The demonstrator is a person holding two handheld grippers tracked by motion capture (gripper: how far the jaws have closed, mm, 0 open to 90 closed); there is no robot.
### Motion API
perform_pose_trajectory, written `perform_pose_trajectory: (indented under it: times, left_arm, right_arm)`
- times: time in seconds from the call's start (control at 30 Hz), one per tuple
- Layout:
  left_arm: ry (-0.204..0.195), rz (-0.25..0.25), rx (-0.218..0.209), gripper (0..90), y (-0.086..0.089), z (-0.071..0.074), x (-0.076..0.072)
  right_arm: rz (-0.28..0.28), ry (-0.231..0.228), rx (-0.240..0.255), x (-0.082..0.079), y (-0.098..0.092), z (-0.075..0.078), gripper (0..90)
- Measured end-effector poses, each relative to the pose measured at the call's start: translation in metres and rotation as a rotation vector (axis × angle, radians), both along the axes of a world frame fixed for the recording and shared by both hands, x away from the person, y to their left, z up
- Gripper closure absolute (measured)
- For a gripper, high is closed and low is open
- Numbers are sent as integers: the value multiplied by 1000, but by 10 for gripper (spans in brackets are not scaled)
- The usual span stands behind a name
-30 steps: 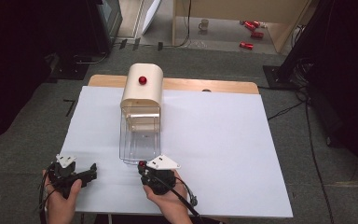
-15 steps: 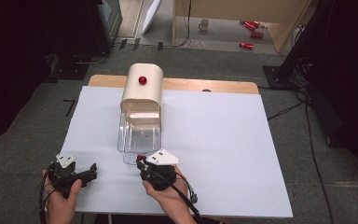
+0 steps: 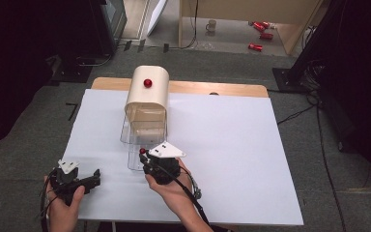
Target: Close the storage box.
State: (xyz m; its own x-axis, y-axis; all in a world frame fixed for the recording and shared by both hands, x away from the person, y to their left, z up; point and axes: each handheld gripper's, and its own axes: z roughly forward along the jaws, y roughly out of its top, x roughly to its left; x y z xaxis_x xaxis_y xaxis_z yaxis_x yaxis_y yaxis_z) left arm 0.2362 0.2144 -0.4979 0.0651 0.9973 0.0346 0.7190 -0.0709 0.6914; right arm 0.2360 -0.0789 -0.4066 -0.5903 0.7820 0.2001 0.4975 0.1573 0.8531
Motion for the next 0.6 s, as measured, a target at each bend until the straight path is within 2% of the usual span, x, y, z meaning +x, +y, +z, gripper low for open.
perform_pose_trajectory:
  times: [0.23,0.4,0.6]
  left_arm:
    - [-2,1,-1,0,0,0,0]
    - [-2,0,1,0,0,0,0]
    - [-2,0,1,0,0,0,0]
  right_arm:
    - [-26,6,-6,21,-1,3,761]
    - [-32,1,-22,30,-1,4,760]
    - [-39,4,-18,40,-2,4,754]
